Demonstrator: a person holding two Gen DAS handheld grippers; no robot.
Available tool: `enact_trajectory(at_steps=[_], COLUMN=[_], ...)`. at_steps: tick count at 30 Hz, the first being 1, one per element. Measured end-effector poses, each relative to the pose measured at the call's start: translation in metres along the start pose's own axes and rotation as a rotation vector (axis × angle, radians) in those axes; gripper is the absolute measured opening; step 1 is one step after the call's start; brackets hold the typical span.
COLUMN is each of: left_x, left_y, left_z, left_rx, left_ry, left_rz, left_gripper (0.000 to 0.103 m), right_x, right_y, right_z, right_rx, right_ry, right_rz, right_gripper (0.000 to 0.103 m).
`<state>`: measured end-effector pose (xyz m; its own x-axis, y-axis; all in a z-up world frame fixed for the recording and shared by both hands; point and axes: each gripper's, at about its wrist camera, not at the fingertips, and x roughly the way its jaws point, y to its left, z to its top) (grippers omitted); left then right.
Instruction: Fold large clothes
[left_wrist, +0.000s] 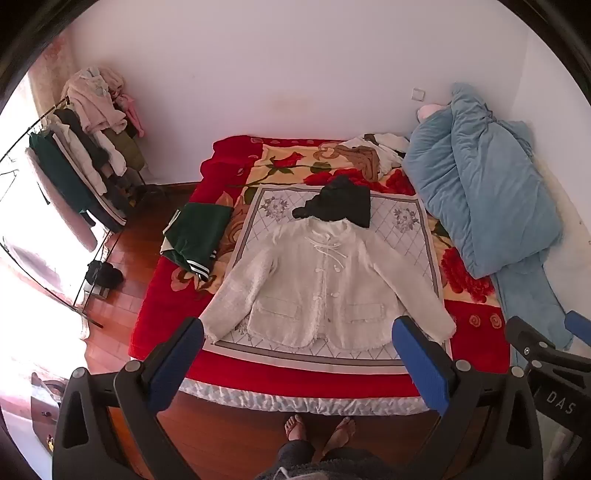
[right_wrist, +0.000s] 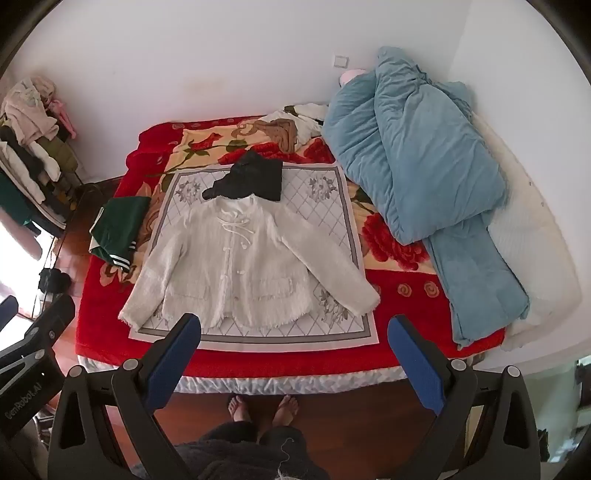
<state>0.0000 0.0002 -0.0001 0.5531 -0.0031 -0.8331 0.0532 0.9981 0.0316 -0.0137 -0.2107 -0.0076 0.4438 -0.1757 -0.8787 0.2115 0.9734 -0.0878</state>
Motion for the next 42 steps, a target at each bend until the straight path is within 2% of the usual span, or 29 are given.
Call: enact_trajectory(at_steps=[34,42], left_x=[-0.006,-0.008], left_y=[-0.009,-0.010], left_z=[0.006,0.012], left_rx=[-0.010,-0.010], left_ry=[-0.018,-0.022], left_rz=[-0.022,-0.025], left_gripper=[0.103,0.103], right_x=[-0.005,-0.021], right_y=[0.001,0.001], right_z=[0.005,0.017], right_rx=[-0.006,-0.011], right_ry=[-0.018,-0.027], right_rz=[-0.011,-0.015], right_gripper=[0.102,0.102])
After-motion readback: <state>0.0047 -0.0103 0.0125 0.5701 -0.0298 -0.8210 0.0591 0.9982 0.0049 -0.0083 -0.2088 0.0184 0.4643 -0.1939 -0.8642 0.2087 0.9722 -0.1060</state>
